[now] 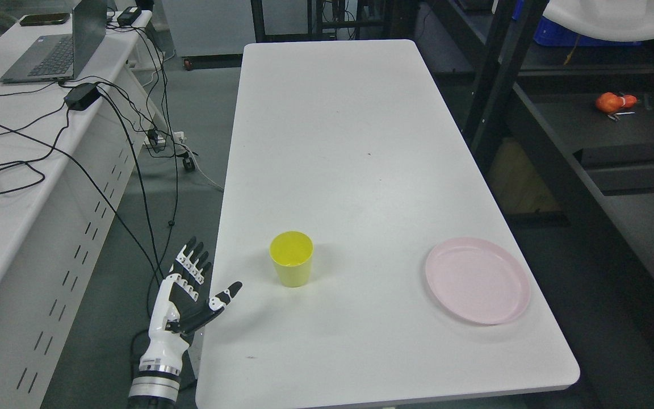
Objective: Place yellow IKEA cup on middle right shelf
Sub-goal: 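Reach the left hand toward the yellow cup on the table, then close the left hand around the yellow cup and lift it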
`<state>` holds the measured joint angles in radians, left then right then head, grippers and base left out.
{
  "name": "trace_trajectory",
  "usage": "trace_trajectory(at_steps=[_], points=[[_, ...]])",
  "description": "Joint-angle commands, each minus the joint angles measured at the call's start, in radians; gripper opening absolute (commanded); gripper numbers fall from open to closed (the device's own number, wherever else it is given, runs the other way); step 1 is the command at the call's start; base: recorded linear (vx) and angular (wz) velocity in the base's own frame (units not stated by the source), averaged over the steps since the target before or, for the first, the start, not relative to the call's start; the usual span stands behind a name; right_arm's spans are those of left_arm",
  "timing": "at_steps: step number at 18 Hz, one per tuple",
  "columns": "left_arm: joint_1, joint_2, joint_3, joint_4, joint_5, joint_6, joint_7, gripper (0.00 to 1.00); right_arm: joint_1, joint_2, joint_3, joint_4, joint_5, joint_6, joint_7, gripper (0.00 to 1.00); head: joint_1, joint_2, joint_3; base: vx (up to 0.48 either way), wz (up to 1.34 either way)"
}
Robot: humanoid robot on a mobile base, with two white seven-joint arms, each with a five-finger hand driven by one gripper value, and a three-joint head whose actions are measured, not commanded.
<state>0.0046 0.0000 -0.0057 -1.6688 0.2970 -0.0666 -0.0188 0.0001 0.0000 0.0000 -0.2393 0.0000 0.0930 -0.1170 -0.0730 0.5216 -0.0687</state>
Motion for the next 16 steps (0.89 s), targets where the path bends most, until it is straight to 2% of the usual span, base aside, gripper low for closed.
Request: trace_trajectory(at_steps=[1, 4, 8, 11, 16], points=[[-0.101, 0.017, -0.076, 0.109, 0.071, 0.063, -0.001, 0.96, 0.014, -0.017, 0.017, 0.000, -0.025, 0.001, 0.000, 0.99, 0.0000, 0.000, 0.000, -0.004, 0.01], [-0.179, 0.021, -0.085, 0.164, 0.071, 0.070, -0.003, 0.97, 0.014, -0.017, 0.017, 0.000, -0.025, 0.001, 0.000, 0.99, 0.0000, 0.000, 0.000, -0.001, 0.00], [-0.202, 0.020, -0.168, 0.173, 0.047, 0.073, -0.108, 0.97, 0.014, -0.017, 0.017, 0.000, -0.025, 0.001, 0.000, 0.99, 0.0000, 0.000, 0.000, 0.000, 0.00], [-0.213, 0.017, -0.191, 0.224, -0.059, 0.073, -0.108, 0.97, 0.014, -0.017, 0.017, 0.000, -0.025, 0.001, 0.000, 0.99, 0.0000, 0.000, 0.000, 0.000, 0.00], [-0.287, 0.017, -0.174, 0.352, -0.081, 0.087, -0.107, 0.97, 0.014, -0.017, 0.017, 0.000, -0.025, 0.001, 0.000, 0.99, 0.0000, 0.000, 0.000, 0.000, 0.00]])
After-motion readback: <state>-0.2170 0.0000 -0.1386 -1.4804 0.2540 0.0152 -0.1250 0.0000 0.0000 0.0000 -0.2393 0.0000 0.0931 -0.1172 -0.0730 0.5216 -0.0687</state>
